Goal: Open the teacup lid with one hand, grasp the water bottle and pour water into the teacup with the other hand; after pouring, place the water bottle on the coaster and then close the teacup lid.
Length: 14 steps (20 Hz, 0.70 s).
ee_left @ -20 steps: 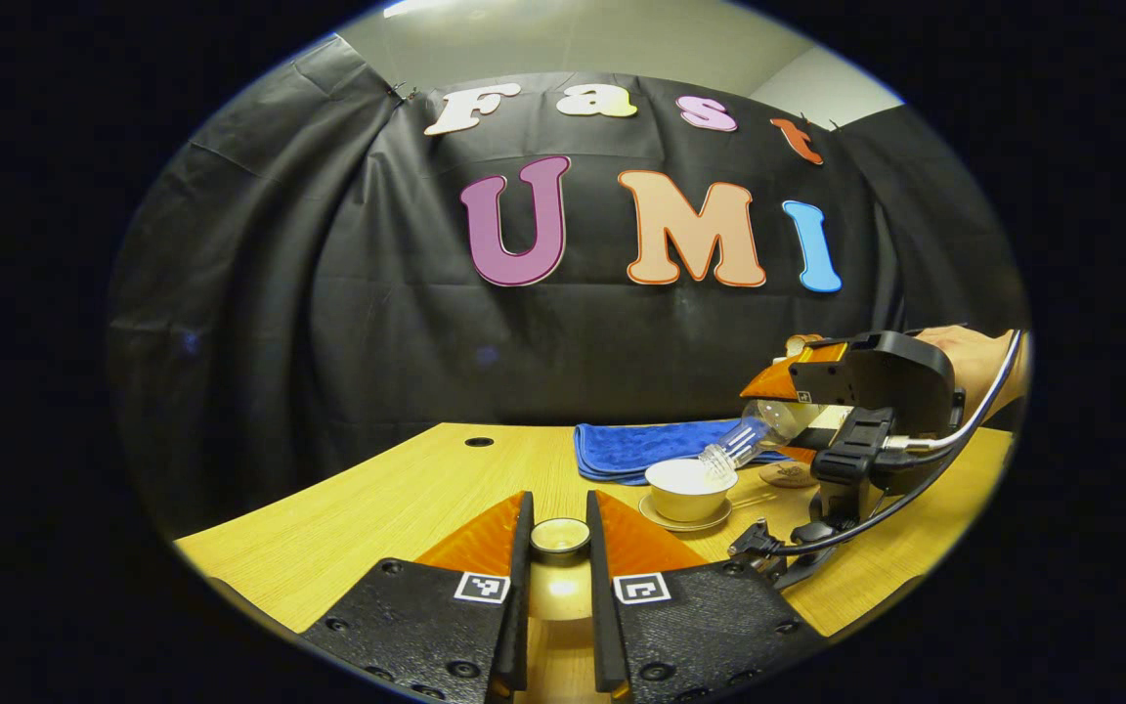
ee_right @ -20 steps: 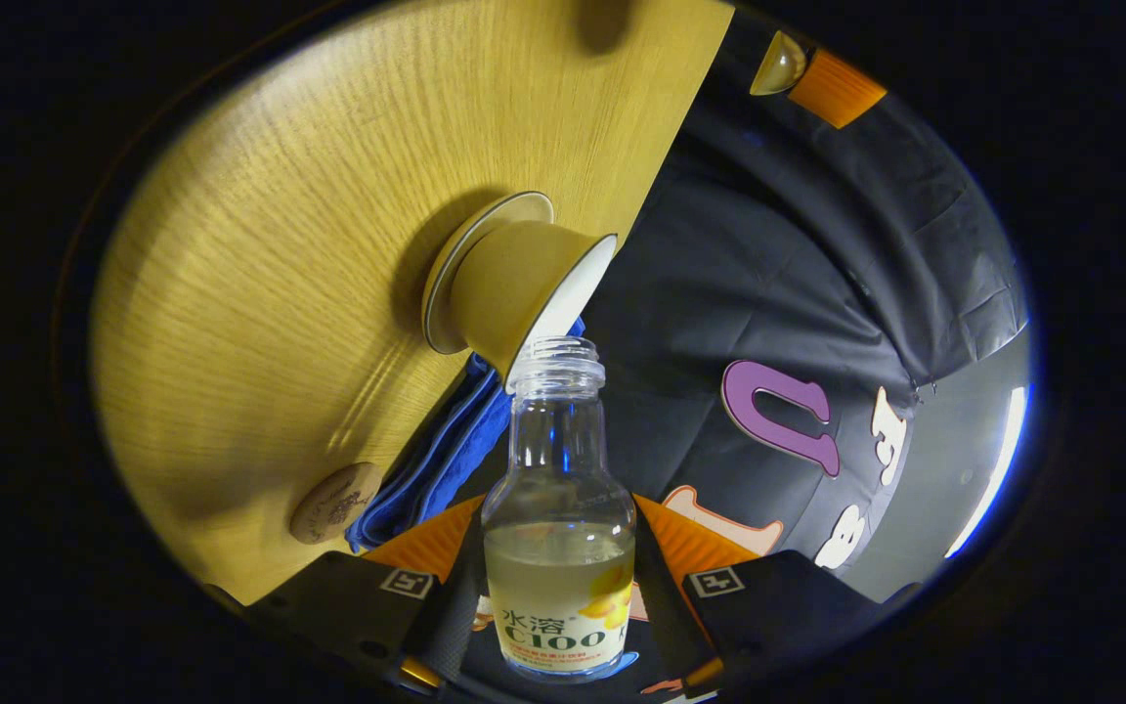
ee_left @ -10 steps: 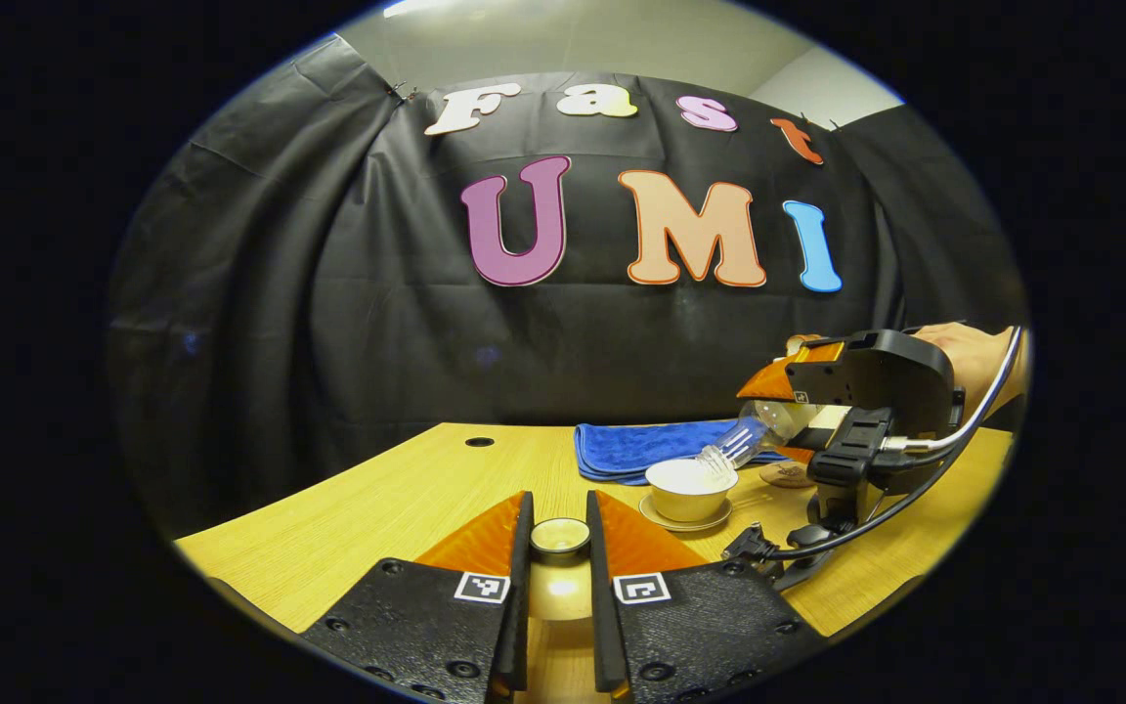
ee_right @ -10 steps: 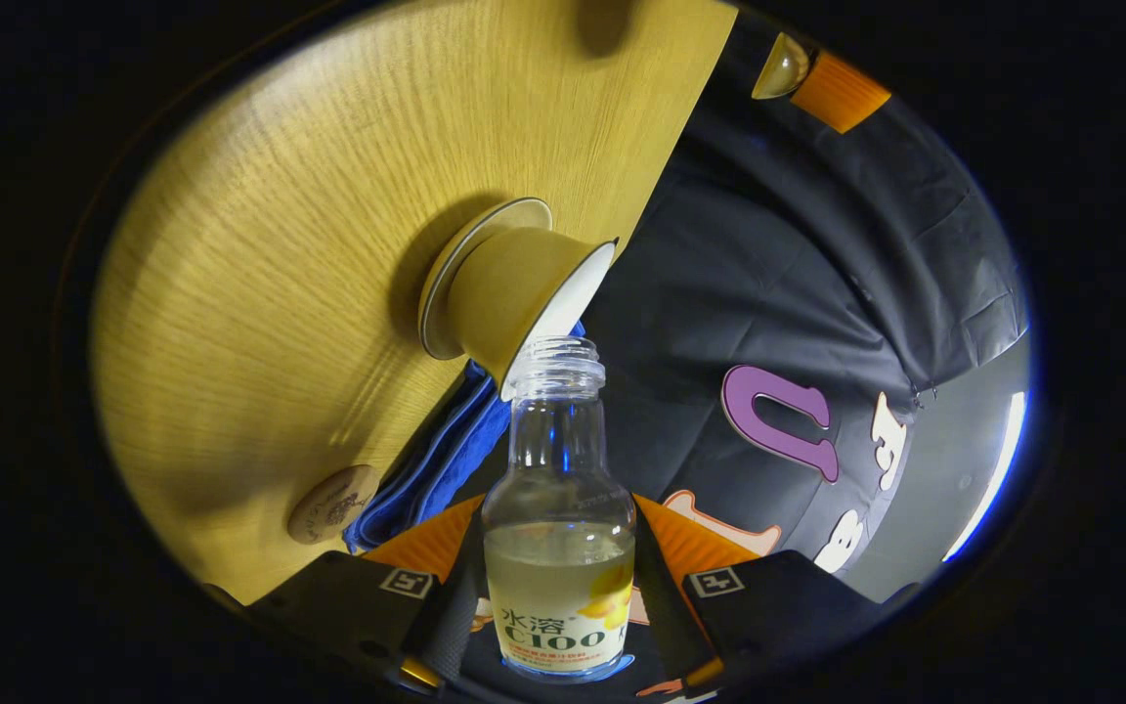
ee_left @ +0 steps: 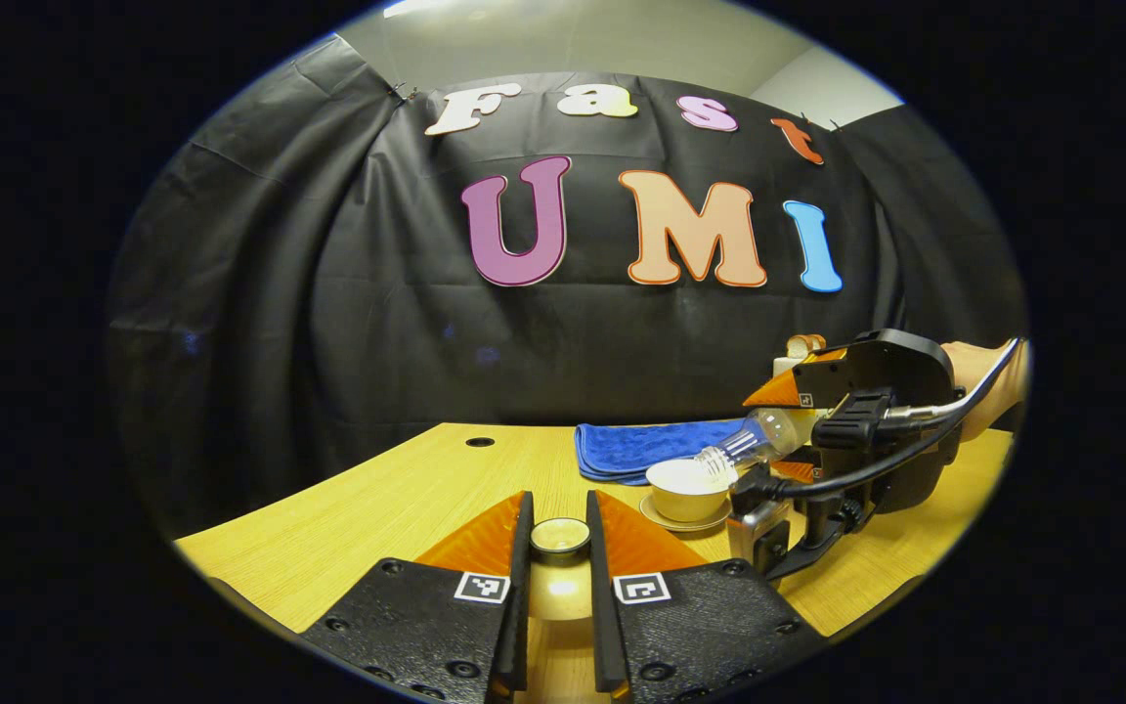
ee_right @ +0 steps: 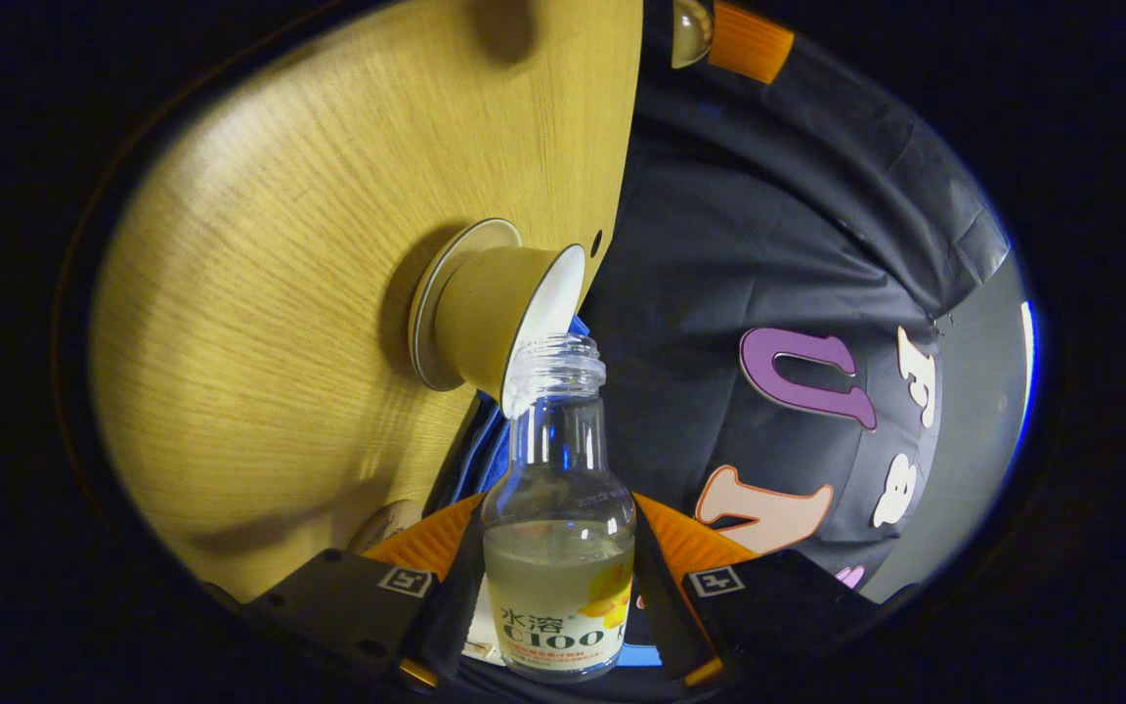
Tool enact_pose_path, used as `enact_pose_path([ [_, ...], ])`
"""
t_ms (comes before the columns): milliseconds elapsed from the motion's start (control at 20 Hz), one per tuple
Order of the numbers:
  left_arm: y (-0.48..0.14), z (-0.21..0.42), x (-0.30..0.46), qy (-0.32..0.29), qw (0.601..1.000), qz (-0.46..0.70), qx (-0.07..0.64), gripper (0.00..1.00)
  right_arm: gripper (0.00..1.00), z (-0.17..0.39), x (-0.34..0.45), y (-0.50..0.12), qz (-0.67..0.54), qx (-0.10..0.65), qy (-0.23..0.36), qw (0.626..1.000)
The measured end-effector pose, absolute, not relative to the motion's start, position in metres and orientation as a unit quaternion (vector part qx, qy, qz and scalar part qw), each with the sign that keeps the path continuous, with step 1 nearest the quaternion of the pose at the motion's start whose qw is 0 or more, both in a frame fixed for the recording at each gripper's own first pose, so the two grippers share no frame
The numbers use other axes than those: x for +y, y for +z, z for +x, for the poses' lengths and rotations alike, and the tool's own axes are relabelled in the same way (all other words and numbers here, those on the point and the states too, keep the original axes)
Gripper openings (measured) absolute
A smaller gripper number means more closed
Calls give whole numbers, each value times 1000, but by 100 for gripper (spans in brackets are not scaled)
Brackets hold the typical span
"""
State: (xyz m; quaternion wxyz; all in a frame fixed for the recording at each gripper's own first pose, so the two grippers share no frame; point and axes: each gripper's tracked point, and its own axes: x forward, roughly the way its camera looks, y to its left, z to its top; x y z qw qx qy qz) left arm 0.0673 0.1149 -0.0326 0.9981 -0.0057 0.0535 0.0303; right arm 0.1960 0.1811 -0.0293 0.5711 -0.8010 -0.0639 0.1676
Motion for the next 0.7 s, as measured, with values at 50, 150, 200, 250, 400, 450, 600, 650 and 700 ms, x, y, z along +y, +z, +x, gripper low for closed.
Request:
enact_pose_path([
  [50,-32,67,115,31,998,-6,54,24,77,196,181,-30,-792,-60,169,584],
  [150,-32,68,115,31,998,-6,54,24,77,195,181,-32,-778,-57,170,602],
  [200,-32,67,115,31,998,-6,53,24,81,195,180,-33,-772,-54,170,610],
  [250,-32,67,115,31,998,-6,53,23,80,195,180,-35,-763,-50,173,620],
  [400,-32,67,115,32,998,-6,53,24,74,197,175,-37,-725,-36,171,666],
  [450,-32,67,115,32,998,-6,53,24,77,196,174,-36,-714,-36,170,679],
  [600,-32,67,115,32,998,-6,54,24,75,201,175,-22,-669,-38,175,722],
  [650,-33,67,115,32,998,-6,54,24,74,202,176,-22,-646,-35,178,741],
  [700,-32,67,115,32,998,-6,54,24,77,201,176,-19,-622,-35,180,761],
])
